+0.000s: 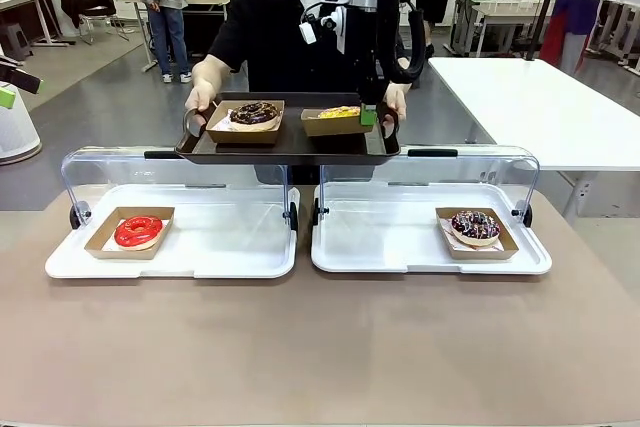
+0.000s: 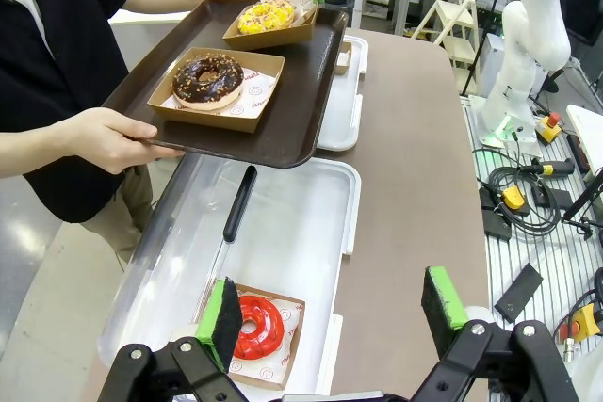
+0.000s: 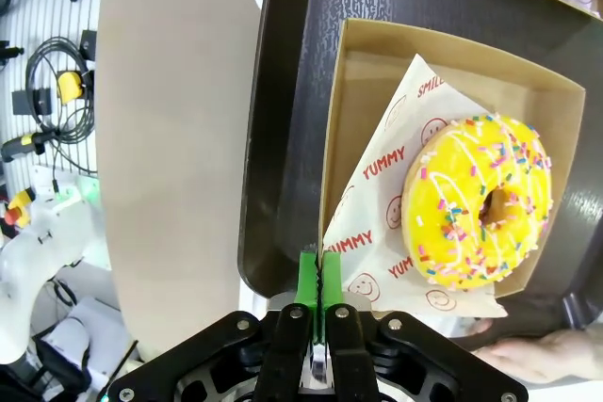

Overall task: Provide the desired donut to the person.
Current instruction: Place the picked Paper togo box onto the Handle tray extended by the person.

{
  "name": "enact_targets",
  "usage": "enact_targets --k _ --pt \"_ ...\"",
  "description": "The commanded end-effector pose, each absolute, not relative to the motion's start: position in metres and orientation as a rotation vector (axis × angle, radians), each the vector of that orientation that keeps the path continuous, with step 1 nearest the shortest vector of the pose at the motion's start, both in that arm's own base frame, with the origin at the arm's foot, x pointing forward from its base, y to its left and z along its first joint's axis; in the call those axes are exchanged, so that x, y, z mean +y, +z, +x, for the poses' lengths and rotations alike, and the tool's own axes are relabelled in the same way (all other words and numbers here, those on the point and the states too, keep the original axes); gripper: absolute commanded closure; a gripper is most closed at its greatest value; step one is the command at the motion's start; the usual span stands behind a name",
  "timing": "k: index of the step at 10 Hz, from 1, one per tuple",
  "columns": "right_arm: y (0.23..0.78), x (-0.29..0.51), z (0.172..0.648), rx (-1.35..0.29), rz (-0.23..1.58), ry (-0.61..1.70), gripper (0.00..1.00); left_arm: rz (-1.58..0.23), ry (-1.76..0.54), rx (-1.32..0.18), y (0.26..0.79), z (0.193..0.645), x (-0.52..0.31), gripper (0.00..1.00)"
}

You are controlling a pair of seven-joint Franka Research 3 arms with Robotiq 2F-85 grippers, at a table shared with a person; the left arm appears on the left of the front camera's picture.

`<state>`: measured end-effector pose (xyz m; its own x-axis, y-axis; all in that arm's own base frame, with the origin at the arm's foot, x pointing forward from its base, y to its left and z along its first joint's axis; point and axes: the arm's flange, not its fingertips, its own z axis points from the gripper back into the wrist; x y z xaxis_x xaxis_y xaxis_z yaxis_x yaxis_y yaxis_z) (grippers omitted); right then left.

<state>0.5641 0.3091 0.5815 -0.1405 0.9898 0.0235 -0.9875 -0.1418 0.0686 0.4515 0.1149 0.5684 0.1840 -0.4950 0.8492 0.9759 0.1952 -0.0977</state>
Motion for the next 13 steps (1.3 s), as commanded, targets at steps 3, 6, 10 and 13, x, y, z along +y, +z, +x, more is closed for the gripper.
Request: enact_targets --k 3,6,10,13 --pt "0.5916 0.3159 0.5724 0.071 0.084 1.703 0.97 -0.77 -1.185 -0.782 0.5695 0.4495 0.1148 0.0" --pt "0.5924 0.3156 0.5723 0.074 0.087 1.715 0.0 -0.77 -1.185 -0.782 0.5695 0.4495 0.1148 0.0" --pt "0.5921 0.3134 0.5731 0.073 0.09 1.715 0.04 -0.77 -1.185 -0.782 0.5695 0.4495 0.1148 0.0" --pt "0.5918 0.3115 0.5725 0.071 0.098 1.717 0.0 -0.77 -1.185 -0.782 0.5695 0.4495 0.1148 0.0"
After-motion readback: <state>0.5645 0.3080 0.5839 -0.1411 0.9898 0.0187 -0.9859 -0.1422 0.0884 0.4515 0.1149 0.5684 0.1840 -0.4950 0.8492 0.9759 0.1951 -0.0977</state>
